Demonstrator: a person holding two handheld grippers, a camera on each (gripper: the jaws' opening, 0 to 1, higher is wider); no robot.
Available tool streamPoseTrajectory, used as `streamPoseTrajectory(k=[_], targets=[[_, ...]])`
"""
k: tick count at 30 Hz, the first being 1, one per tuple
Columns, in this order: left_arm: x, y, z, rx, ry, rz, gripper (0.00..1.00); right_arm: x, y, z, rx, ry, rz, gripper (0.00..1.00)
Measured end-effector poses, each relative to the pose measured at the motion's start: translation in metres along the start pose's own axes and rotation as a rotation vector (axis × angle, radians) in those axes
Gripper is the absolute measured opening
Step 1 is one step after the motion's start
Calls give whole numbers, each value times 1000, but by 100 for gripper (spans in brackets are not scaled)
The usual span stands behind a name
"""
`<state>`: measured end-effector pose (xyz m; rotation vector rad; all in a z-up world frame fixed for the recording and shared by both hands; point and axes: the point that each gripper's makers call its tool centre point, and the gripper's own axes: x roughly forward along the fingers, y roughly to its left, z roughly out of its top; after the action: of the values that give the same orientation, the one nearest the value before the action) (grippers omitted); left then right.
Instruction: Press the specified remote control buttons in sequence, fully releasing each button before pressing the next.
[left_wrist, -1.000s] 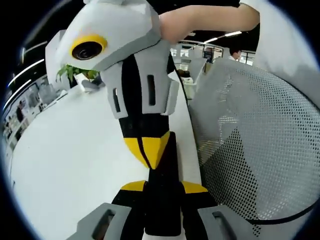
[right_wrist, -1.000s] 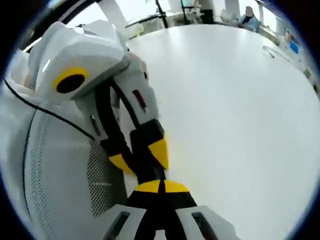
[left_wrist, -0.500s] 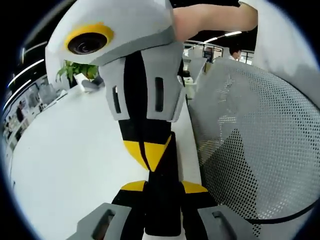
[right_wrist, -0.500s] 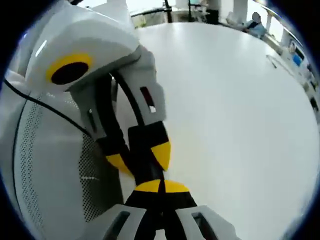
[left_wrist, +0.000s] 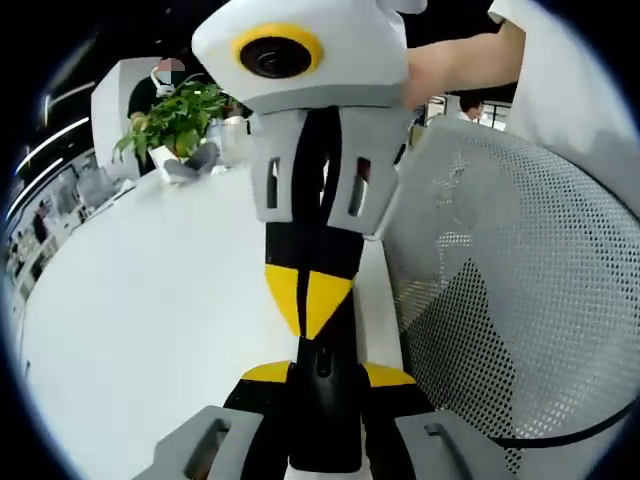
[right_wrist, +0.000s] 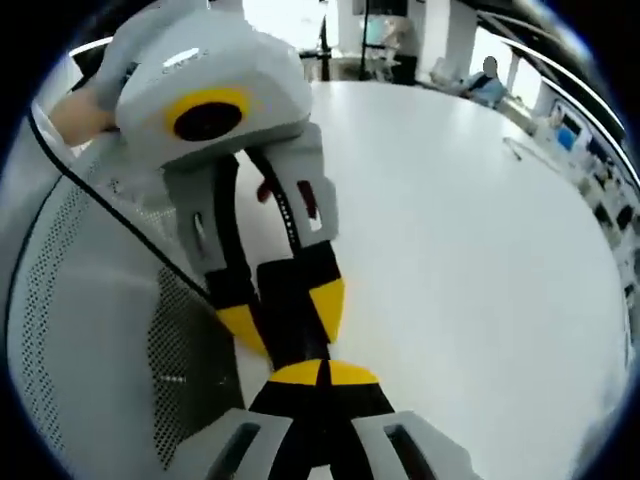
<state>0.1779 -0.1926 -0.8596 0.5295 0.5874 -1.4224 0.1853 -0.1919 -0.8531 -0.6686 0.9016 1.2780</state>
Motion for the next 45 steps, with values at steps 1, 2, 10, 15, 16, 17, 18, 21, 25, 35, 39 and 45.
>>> streamPoseTrajectory(k=[1,2,10,15,16,17,18,21,25,35,39,45], targets=[[0,0,0,1,0,0,25,-1,2,2,-5,-13,0,0],[0,0,0,1,0,-1,25,-1,6,4,-4,-24,13,0],[0,0,0,0,0,-1,25,4,12,7,-76,4,15,0],[0,0,0,-1,1,-1,25,6,13,7,-138,74,-1,0],[0,0,0,-1,1,-1,25,6,13,7,-156,88,-6,0],[0,0,0,-2,1,-1,25,6,13,6,-173,100,-12,0],[0,0,0,-3,0,-1,25,7,12,6,-186,106,-20,0],[0,0,0,-5,-1,-1,25,7,13,6,-221,118,-49,0],[0,0,0,-5,-2,-1,25,8,12,6,-233,113,-90,0],[0,1,0,-6,-3,3,25,5,11,7,-197,-8,-93,0],[0,1,0,-6,-4,3,25,5,12,9,-199,-11,-97,0],[0,1,0,-6,-5,3,25,10,11,13,-220,8,-89,0]])
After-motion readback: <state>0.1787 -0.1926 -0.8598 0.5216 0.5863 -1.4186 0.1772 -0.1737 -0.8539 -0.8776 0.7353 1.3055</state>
